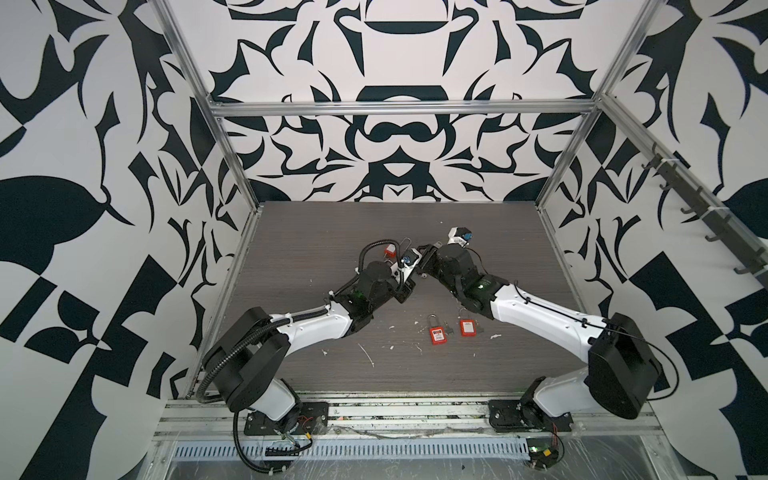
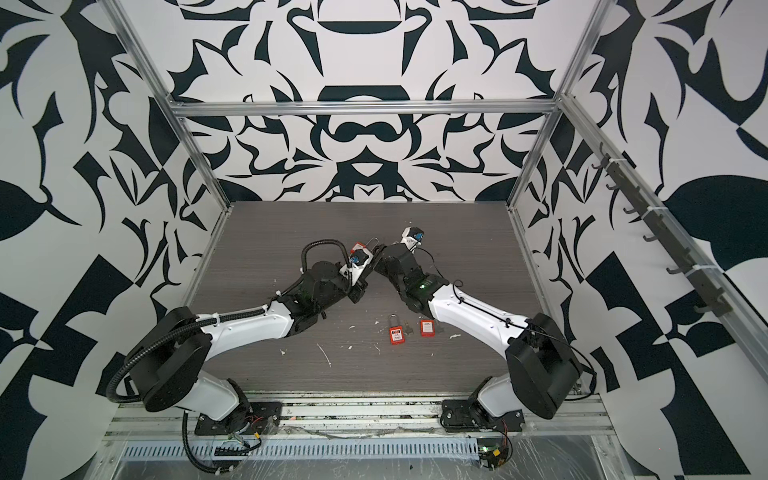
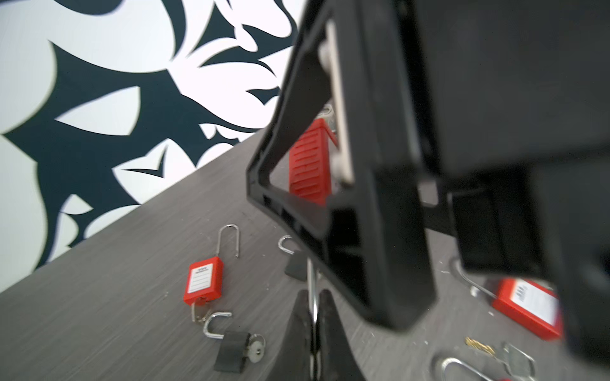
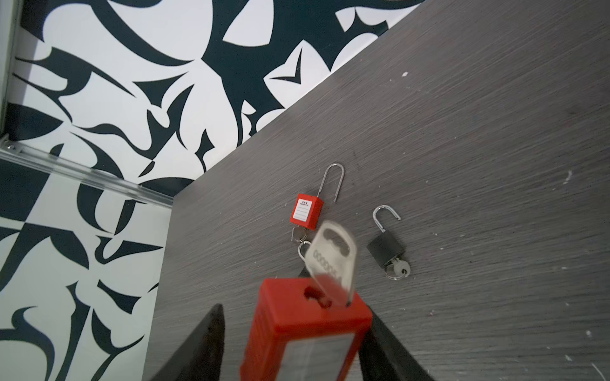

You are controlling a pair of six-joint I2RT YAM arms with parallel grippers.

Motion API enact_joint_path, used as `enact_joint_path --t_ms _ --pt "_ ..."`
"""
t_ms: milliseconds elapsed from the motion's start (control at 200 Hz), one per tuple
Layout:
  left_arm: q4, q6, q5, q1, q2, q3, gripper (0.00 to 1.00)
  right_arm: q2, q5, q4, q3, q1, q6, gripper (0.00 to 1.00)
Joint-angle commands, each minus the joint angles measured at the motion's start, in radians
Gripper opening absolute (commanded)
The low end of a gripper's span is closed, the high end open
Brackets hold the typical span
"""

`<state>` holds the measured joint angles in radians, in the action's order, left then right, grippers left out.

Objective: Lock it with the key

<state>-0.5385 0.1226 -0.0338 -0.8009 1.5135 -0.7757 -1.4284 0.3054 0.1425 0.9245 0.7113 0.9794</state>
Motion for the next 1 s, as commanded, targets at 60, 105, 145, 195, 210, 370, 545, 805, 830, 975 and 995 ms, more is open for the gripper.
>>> enact_joint_path --t_ms 60,105,145,195,210,370,545,805,830,975,995 --pt "0.066 -0.055 0.209 0.067 -0.097 0.009 0.00 0.085 -0.045 0.306 -0.102 0.005 -0.151 0.68" --pt "0.101 -0.052 0.240 0.082 -0.121 0.006 0.00 0.104 -0.068 0.375 -0.139 0.006 -0.201 0.68" --pt "0.127 -0.040 0.282 0.097 -0.142 0.007 0.00 0.127 -0.078 0.412 -0.169 0.005 -0.251 0.68" --pt "0.172 -0.027 0.332 0.114 -0.171 0.003 0.00 0.161 -0.096 0.442 -0.205 0.005 -0.313 0.68" --pt "0.188 -0.022 0.345 0.120 -0.179 0.003 0.00 0.172 -0.102 0.459 -0.215 0.005 -0.343 0.68" --pt "0.356 0.028 0.511 0.191 -0.281 -0.012 0.00 0.334 -0.606 0.419 -0.286 -0.003 -1.013 0.68" --pt "0.570 0.122 0.634 0.225 -0.332 -0.060 0.00 0.474 -0.736 -0.418 -0.031 -0.026 -1.488 0.70" --pt "0.669 0.196 0.739 0.226 -0.332 -0.103 0.00 0.436 -0.744 -0.667 0.080 -0.069 -1.623 0.67" --pt "0.684 0.203 0.746 0.227 -0.327 -0.111 0.00 0.422 -0.744 -0.681 0.089 -0.069 -1.636 0.66" --pt "0.727 0.227 0.772 0.225 -0.316 -0.135 0.00 0.354 -0.717 -0.740 0.126 -0.069 -1.699 0.61" --pt "0.728 0.229 0.774 0.224 -0.316 -0.135 0.00 0.349 -0.717 -0.738 0.128 -0.070 -1.705 0.61"
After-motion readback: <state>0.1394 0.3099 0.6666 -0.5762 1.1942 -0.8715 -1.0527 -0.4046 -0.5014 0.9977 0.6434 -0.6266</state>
